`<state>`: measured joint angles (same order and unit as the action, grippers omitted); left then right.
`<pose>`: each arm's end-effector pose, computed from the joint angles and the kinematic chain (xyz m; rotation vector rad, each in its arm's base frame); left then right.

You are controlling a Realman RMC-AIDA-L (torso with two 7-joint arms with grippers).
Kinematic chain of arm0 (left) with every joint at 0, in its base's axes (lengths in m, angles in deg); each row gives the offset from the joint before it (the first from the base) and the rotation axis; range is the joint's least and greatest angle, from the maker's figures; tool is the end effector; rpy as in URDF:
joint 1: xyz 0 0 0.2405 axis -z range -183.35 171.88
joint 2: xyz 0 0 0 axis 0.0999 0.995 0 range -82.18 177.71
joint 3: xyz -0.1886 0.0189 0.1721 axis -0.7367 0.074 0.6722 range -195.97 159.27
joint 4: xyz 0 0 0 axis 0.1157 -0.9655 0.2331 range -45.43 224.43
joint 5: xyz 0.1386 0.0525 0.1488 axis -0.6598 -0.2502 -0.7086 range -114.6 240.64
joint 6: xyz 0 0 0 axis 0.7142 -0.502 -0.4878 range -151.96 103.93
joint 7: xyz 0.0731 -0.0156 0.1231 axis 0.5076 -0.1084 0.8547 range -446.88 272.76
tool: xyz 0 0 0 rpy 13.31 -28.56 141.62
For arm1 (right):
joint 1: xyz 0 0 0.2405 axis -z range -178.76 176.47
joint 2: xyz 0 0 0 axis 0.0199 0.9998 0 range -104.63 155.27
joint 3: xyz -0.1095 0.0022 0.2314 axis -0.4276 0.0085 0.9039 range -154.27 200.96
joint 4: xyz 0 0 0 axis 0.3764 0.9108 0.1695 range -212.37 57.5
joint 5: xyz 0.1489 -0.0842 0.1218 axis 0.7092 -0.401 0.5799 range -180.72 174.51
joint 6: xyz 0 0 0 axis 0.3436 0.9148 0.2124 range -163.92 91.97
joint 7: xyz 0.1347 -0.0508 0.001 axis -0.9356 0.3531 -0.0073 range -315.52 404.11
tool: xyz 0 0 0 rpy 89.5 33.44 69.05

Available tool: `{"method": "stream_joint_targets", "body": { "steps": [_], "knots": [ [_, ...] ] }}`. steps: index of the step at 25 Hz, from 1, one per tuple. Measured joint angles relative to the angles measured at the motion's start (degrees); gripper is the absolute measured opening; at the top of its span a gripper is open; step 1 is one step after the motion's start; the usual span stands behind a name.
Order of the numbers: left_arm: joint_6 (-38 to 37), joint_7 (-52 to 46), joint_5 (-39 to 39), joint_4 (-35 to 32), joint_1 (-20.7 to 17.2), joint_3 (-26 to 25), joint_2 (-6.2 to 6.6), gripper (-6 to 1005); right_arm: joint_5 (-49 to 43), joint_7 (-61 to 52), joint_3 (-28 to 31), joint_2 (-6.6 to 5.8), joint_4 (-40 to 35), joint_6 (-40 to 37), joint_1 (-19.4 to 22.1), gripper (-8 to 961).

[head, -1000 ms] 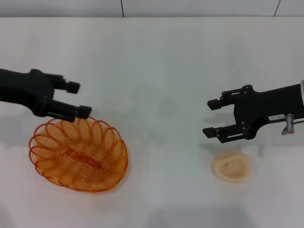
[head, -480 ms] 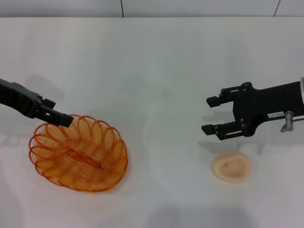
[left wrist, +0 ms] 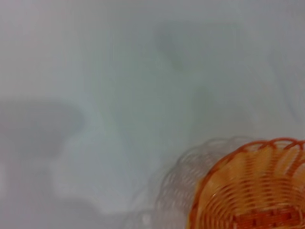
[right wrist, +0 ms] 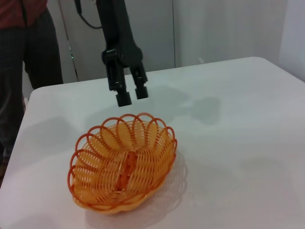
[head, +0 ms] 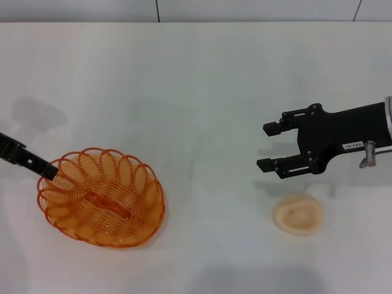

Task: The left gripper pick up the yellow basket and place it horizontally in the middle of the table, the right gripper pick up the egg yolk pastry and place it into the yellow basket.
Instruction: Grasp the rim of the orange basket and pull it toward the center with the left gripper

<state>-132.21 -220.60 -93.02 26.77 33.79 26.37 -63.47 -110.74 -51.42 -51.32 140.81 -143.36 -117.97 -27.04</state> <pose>-0.2600 0.3472 0.1030 -2.5117 -1.4131 0.4494 0.1883 0.3377 0.0007 -2.9419 0.2210 0.3123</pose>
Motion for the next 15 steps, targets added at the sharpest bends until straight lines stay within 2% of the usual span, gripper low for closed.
{"method": "stream_joint_targets", "body": {
  "steps": [8,15],
  "knots": [
    [1.4,-2.7,-5.5,3.8,1.8,1.3,-0.61,838,0.5,-0.2,-0.3,0.00,-0.1,0.1,-0.5,703],
    [4.6,-4.0,-6.3,7.1,2.4,1.3,-1.03,834,0.6,-0.3,-0.3,0.00,-0.2,-0.1,-0.6,703]
  ]
}}
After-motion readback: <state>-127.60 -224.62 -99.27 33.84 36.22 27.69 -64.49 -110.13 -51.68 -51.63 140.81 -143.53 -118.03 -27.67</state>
